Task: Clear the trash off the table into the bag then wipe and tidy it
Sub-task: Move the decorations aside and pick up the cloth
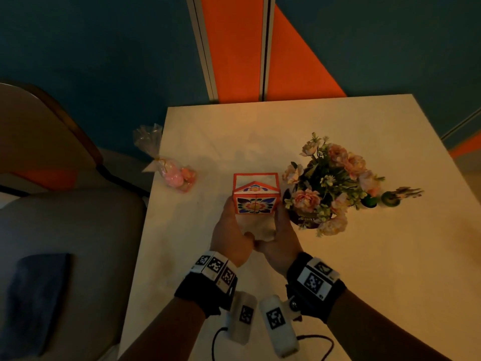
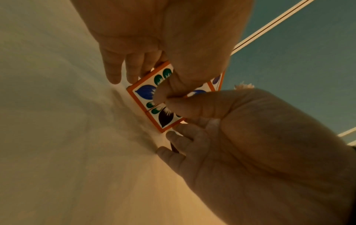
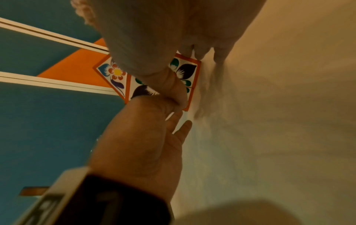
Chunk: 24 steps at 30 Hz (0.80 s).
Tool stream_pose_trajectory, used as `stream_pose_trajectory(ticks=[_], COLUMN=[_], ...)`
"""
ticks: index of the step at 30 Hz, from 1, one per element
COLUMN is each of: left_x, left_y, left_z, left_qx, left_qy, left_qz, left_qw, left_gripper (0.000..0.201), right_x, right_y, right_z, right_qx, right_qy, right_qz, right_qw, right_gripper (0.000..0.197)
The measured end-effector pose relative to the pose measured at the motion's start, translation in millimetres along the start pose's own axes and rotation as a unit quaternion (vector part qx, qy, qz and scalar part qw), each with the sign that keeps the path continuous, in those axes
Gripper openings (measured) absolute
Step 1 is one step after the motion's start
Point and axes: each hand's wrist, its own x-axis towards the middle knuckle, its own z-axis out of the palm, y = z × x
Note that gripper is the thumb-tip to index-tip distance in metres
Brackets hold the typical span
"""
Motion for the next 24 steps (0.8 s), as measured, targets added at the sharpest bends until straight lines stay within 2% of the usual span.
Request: stream_pose_trajectory(ticks=[3,9,14,24], left_x=[5.5,26.5,49.7,74.8], left_y=[-5.5,-15.2,-21.1,-22.4], left_z=[-10.2,-31.4,-43.9,-55.1], left_qx=[-0.002,-0.004,-0.003,0.027], left_qy=[0.018,0.054,0.062,0.087], left_qz=[-0.011,-0.02,-0.034,-0.017], left_qw=[1.0,0.998,0.998,0.996], left_gripper=[0.079,0.078,0.078,0.068], right_x=[5.8,32.9,51.3,78.7], right_y=[1.4,-18.9,-43.7,-52.7], right_z=[10.4,33.8,40.9,55.8], right_qx=[-0.04,-0.097,-0.07,-0.075], right_qy=[-0.003,-0.049,-0.084,-0.063], right_qz=[-0.042,-0.043,-0.043,-0.02], right_qw=[0.998,0.993,0.993,0.995], right_gripper=[0.101,0.105,0.082,0.083])
